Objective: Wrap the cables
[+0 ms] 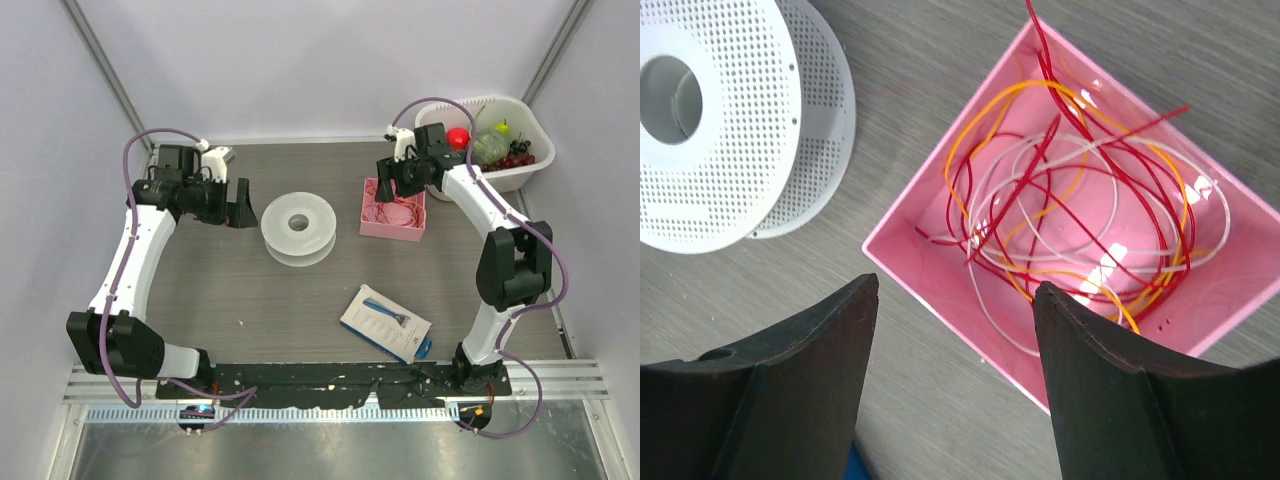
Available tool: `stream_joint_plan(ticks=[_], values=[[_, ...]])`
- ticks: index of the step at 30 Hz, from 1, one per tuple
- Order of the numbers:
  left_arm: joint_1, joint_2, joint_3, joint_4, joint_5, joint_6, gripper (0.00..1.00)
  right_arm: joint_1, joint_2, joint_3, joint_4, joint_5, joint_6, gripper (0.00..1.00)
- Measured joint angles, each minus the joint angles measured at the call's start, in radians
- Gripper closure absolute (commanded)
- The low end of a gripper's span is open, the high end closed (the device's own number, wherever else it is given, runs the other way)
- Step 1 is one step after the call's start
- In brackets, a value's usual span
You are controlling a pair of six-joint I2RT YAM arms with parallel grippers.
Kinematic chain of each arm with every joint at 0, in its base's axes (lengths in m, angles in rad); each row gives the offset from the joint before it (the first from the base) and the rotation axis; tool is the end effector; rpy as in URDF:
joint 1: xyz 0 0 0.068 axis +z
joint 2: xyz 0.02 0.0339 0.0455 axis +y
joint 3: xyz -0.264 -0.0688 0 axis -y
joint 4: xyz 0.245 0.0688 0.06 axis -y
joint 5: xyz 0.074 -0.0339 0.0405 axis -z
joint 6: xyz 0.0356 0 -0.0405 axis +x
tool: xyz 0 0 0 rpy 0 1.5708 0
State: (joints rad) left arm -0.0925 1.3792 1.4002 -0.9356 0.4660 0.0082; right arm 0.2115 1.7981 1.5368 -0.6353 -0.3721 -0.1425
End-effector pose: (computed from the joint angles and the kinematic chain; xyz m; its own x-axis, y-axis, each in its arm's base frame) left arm 0.2753 -0.0416 0.3540 -0.7860 0.0803 -0.6130 0.3619 0.8636 -0.3510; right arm 0.3870 0.0963 0.2817 -0.6968 -0.2849 -0.6583 -0.5217 0.8311 0.1925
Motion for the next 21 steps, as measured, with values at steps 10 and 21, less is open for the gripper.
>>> stream_joint_plan(ticks=[10, 21], values=[[0.000, 0.003, 0.000, 0.000, 0.003, 0.000, 0.00, 0.024, 0.119, 0.057, 0.027, 0.015, 0.066, 0.92], [0.000, 0.002, 0.003, -0.008, 0.012, -0.031, 0.00, 0.023, 0.041, 0.100, -0.034, 0.019, 0.093, 0.99]])
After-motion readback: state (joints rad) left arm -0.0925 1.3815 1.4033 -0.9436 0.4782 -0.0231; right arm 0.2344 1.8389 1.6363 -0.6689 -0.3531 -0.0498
